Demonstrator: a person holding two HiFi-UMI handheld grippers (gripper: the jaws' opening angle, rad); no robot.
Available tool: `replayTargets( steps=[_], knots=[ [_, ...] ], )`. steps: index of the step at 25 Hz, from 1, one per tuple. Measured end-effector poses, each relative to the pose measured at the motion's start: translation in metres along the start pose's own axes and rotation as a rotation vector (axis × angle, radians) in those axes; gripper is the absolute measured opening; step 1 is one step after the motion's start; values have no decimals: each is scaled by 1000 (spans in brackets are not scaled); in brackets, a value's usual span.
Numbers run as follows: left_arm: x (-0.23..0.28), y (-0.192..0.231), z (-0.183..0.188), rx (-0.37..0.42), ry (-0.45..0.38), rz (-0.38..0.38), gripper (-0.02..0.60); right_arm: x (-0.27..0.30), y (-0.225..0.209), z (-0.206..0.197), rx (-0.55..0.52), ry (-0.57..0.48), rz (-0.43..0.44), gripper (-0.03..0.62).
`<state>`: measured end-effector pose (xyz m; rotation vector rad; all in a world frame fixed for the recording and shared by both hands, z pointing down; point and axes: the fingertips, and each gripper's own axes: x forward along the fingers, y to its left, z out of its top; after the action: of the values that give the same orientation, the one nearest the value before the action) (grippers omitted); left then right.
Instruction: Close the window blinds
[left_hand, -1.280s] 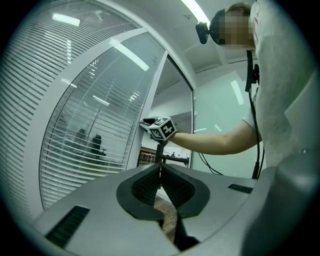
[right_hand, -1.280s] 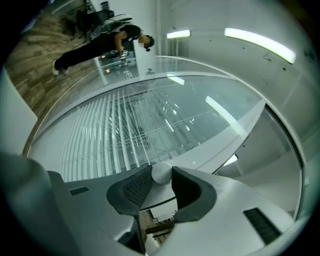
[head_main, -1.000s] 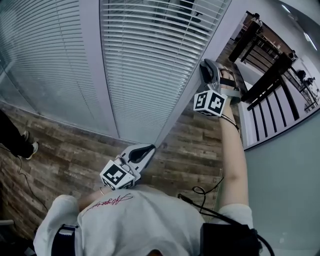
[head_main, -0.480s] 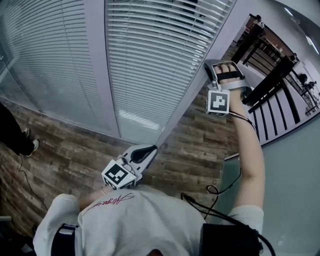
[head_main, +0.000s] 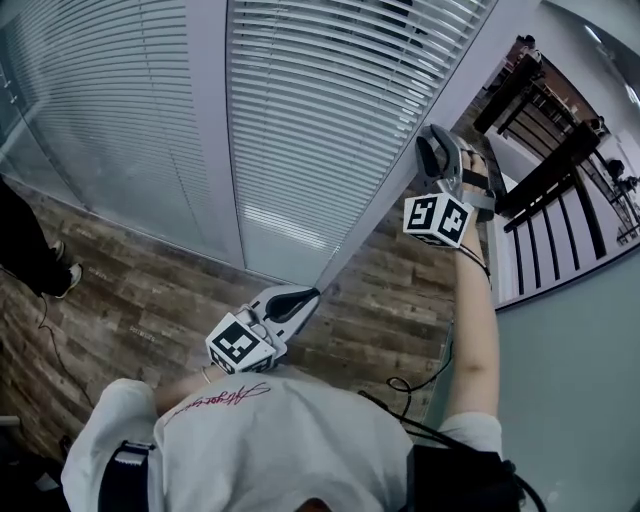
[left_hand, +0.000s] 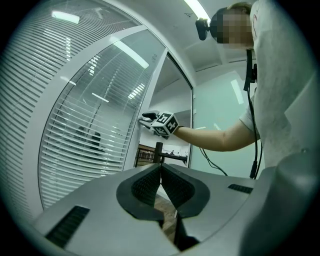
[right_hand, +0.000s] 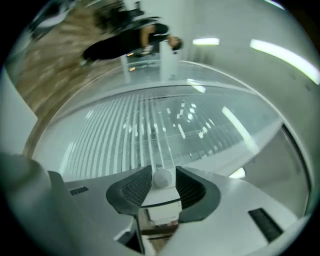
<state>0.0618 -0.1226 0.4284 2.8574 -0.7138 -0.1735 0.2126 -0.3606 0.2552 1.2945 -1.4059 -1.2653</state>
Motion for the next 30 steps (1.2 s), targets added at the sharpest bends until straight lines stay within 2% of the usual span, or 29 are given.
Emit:
replayTargets(
  steps=[3, 5, 6, 8, 12, 15, 19, 21, 23, 26, 30],
  knots=[
    [1, -2, 1, 3, 6, -14, 20, -4, -8, -4, 526, -16, -77, 149],
    [2, -4, -1, 3, 10, -23, 20, -1, -10, -15, 765, -7, -120, 150],
    [3, -5, -2, 2, 13, -27, 20, 0, -11, -18, 839, -5, -135, 150],
    [4, -6, -5, 6, 17, -30, 20, 0, -10, -20, 908, -11, -157, 150],
    [6, -8, -6, 9, 16, -23, 20, -2, -6, -12, 950, -56, -155, 150],
    [5, -5, -5, 12, 15, -28, 20, 6, -3, -8, 989, -49, -160, 150],
    [11, -9, -5, 16, 18, -31, 20, 8, -8, -19, 1098, -44, -188, 140],
    [14, -9, -4, 18, 20, -31, 20, 7, -9, -19, 1094, -61, -202, 135],
    [15, -10, -4, 22, 20, -31, 20, 6, -9, -20, 1033, -79, -206, 133],
    [11, -7, -5, 16, 20, -17, 20, 5, -8, -21, 809, -51, -184, 132],
    [9, -3, -4, 14, 24, -4, 20, 6, -10, -18, 480, -17, -100, 132]
  ],
)
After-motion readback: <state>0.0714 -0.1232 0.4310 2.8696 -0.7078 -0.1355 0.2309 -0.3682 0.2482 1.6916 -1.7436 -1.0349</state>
